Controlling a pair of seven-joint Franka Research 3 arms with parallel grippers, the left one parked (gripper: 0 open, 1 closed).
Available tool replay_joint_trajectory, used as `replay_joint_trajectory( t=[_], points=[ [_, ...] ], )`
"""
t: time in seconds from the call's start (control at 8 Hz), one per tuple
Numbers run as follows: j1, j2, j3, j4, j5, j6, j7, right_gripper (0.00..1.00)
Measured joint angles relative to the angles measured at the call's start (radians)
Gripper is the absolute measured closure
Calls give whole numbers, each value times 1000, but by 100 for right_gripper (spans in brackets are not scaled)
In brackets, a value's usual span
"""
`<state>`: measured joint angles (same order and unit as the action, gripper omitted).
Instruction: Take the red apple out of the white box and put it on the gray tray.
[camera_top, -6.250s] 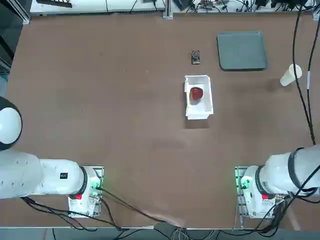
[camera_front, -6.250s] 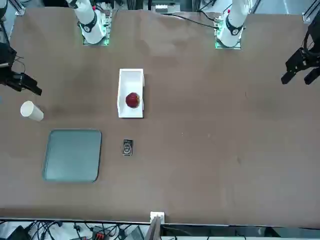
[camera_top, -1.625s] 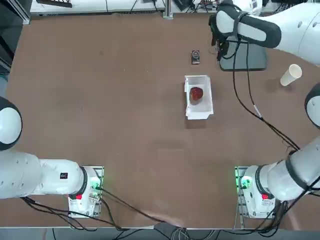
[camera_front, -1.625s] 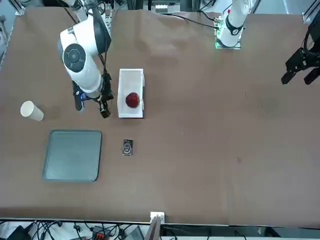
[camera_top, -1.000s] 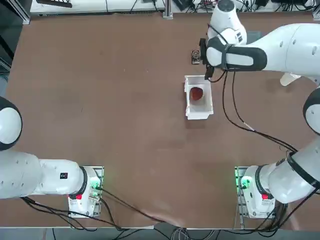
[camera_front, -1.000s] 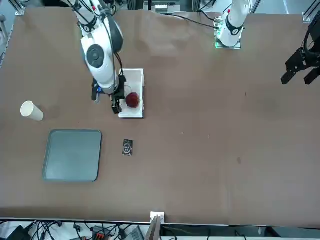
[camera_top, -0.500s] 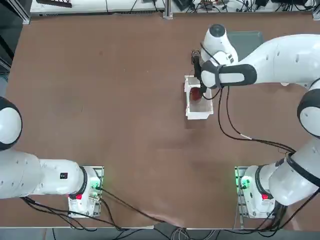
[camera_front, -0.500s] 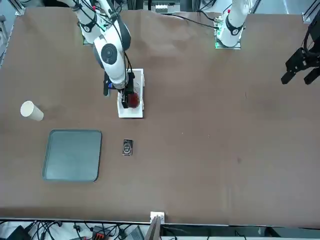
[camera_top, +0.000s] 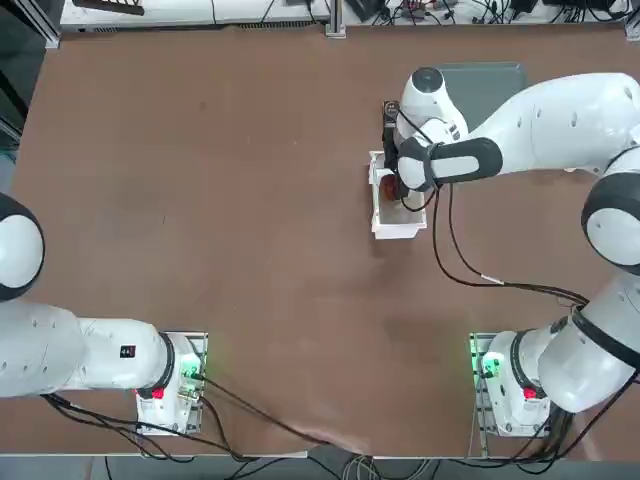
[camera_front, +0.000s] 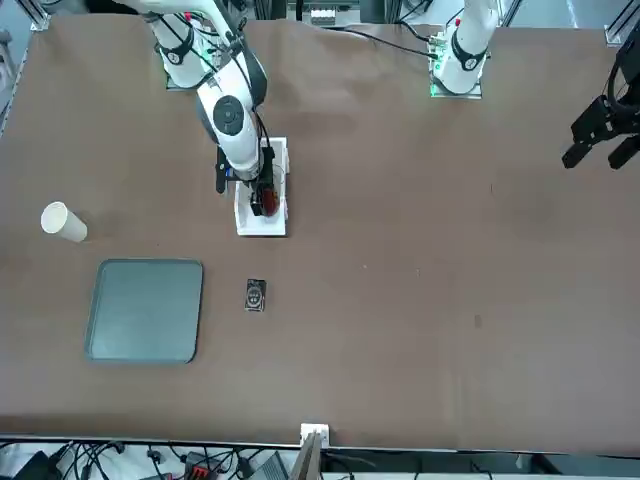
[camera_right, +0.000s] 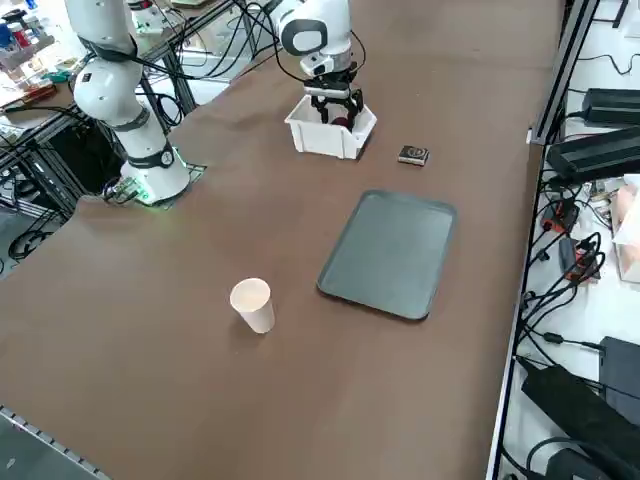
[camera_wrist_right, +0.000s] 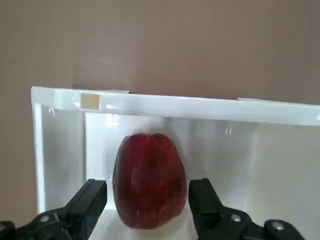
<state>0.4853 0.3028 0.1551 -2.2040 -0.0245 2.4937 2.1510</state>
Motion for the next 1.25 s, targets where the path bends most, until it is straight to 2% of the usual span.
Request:
replay_joint_trajectory(
  t=[1.12,1.25],
  points=[
    [10,56,0,-5,-1,65,-5,1],
    [10,52,0,-4,-1,68,-17,11]
  ],
)
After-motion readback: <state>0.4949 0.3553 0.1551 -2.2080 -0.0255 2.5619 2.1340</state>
